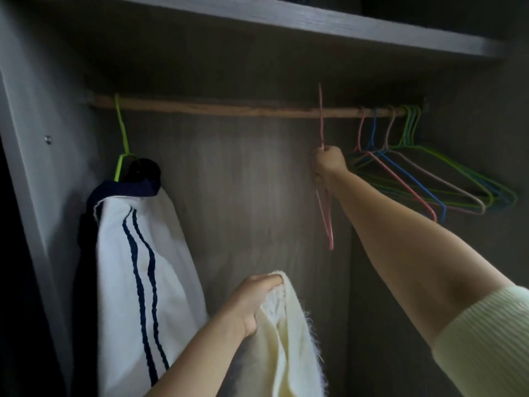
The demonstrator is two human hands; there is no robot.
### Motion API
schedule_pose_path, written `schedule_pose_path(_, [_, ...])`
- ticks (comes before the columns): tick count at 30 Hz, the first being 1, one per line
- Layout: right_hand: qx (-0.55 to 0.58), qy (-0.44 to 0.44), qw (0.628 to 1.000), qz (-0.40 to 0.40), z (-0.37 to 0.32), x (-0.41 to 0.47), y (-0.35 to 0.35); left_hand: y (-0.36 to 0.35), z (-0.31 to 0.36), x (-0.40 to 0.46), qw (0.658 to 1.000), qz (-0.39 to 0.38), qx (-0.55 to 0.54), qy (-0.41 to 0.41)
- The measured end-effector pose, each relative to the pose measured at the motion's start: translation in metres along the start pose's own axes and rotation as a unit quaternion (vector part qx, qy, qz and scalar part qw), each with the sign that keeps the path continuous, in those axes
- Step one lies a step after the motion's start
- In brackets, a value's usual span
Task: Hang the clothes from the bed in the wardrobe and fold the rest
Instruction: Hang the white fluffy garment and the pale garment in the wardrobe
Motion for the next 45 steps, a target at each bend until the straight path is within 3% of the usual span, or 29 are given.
schedule_pose_path(6, [0.105, 0.082, 0.990, 0.035, 0.068, -0.102, 0.047, -0.003, -0.007, -0.001, 1.000, 0.006, 0.016, 0.008])
schedule_pose_path(13, [0.244, 0.000, 0.969, 0.048, 0.101, -0.201, 0.140, -0.060, -0.037, -0.021, 0.992, -0.041, 0.118, -0.010])
schedule_pose_path(18, [0.406, 0.041, 0.908, 0.094, 0.085, -0.257, 0.231, -0.107, -0.076, -0.032, 0.977, -0.066, 0.203, -0.017])
schedule_pose_path(22, [0.453, 0.062, 0.883, 0.104, 0.081, -0.281, 0.272, -0.144, -0.100, -0.034, 0.971, -0.073, 0.224, -0.033])
schedule_pose_path(29, [0.387, 0.052, 0.912, 0.123, 0.139, -0.317, 0.270, -0.169, -0.129, -0.047, 0.990, -0.040, 0.128, 0.040])
schedule_pose_path(39, [0.177, -0.025, 0.983, -0.032, 0.218, -0.344, 0.262, -0.167, -0.124, -0.053, 0.998, 0.008, 0.036, 0.049])
schedule_pose_path(45, [-0.073, -0.079, 0.982, -0.157, 0.229, -0.344, 0.289, -0.153, -0.126, -0.053, 0.996, 0.008, -0.005, 0.084])
Point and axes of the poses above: each hand's wrist, its own x-axis towards the middle knuckle, its own y-axis out of the back of the hand, z = x × y, the point moved 8 cm from there along x, towards the middle knuckle, and after that the axes turned 8 degrees about -x, right-handed, at the moved point
